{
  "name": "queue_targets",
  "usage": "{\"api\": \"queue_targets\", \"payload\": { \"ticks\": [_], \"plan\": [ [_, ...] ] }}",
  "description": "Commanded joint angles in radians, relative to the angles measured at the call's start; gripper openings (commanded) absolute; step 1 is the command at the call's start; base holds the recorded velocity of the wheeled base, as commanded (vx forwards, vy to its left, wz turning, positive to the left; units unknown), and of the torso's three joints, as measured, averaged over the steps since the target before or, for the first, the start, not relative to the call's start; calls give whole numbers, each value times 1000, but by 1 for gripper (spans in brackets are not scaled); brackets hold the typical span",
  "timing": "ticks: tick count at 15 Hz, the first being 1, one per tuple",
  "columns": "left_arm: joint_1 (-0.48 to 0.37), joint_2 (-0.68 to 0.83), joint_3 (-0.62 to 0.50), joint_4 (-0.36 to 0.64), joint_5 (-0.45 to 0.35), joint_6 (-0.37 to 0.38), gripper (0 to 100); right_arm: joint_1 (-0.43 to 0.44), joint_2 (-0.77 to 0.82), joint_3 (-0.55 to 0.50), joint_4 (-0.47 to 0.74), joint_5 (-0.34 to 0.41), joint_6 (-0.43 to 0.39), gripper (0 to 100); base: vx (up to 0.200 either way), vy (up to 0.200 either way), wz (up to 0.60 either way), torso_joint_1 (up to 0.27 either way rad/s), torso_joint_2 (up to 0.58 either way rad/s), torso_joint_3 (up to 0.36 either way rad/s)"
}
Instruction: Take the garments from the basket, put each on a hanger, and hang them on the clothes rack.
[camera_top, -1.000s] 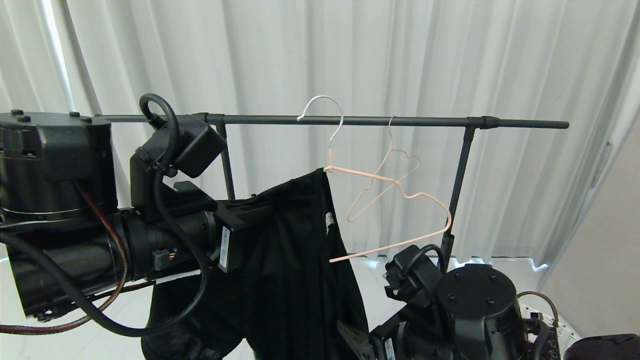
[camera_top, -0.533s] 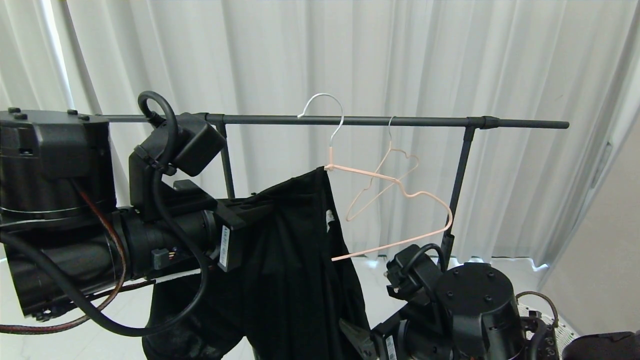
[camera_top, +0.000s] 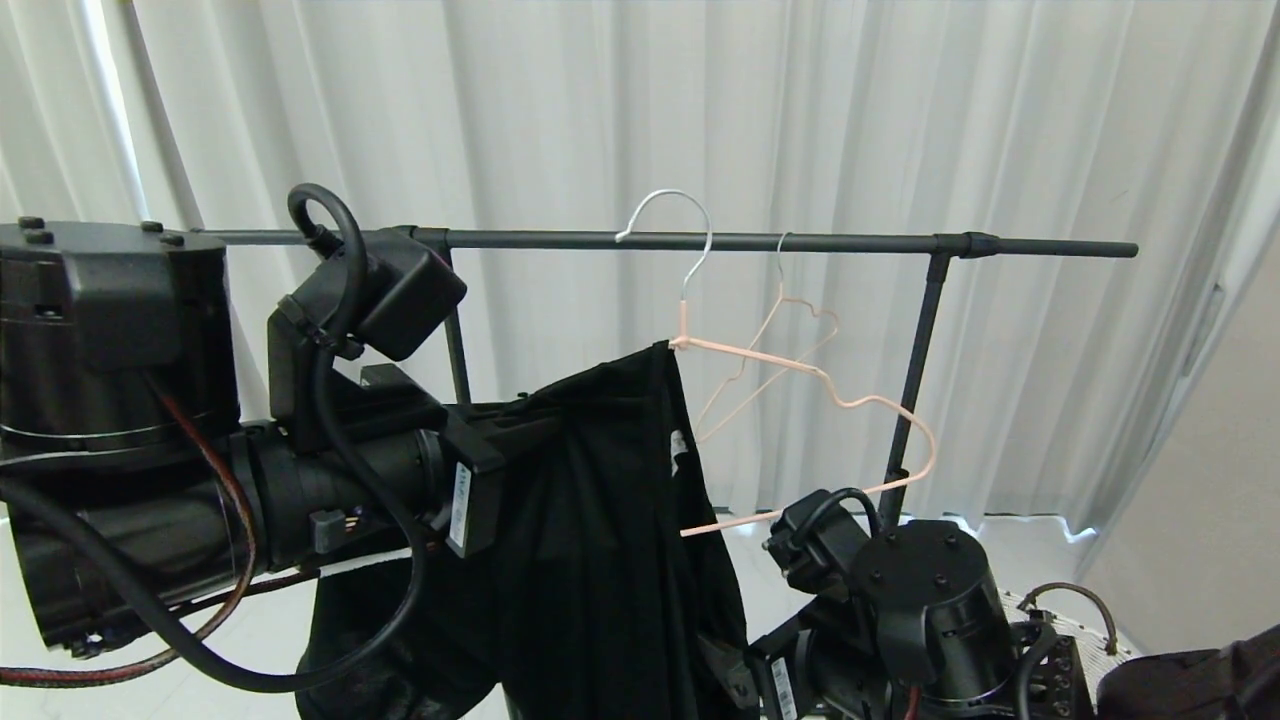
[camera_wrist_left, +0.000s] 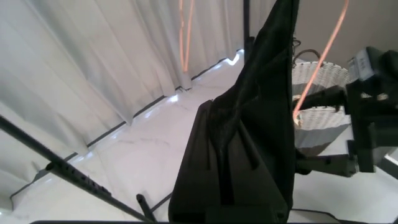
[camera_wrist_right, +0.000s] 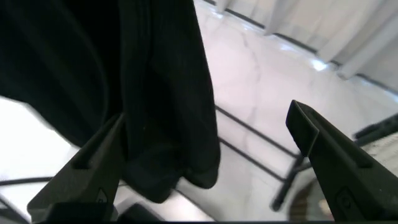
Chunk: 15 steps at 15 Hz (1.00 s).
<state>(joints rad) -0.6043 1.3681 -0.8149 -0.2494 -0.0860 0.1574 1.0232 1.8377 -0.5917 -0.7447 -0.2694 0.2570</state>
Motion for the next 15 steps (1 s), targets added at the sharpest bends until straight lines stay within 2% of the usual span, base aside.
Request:
{"api": "queue_targets", "payload": {
  "ticks": [1, 2, 4, 6, 7, 8, 10, 13, 15],
  "plan": [
    [-3, 0, 0, -1, 2, 1, 0, -8, 23, 10, 1, -47, -9, 100, 0, 0, 0, 0, 0, 0],
    [6, -3, 5, 1, 18, 10, 0, -34, 15, 27, 1, -80, -13, 100, 0, 0, 0, 0, 0, 0],
    [11, -3, 5, 1, 86, 8, 0, -107, -43, 64, 1, -100, -78, 100, 0, 0, 0, 0, 0, 0],
    [12, -7, 11, 1, 100, 5, 0, -224, -104, 116, 1, -96, -160, 100, 0, 0, 0, 0, 0, 0],
    [12, -9, 11, 1, 100, 4, 0, -245, -110, 122, 1, -96, -171, 100, 0, 0, 0, 0, 0, 0],
    [11, -20, 26, 1, 98, 4, 0, -357, -133, 132, 1, -85, -219, 100, 0, 0, 0, 0, 0, 0],
    [-14, -44, 71, 1, 97, 7, 0, -454, -146, 107, 1, -56, -242, 100, 0, 0, 0, 0, 0, 0],
    [-19, -67, 151, -1, 95, 8, 0, -546, -169, 81, 1, -22, -278, 100, 0, 0, 0, 0, 0, 0],
    [-19, -69, 171, -1, 95, 8, 0, -565, -187, 76, 1, 4, -278, 100, 0, 0, 0, 0, 0, 0]
  ]
}}
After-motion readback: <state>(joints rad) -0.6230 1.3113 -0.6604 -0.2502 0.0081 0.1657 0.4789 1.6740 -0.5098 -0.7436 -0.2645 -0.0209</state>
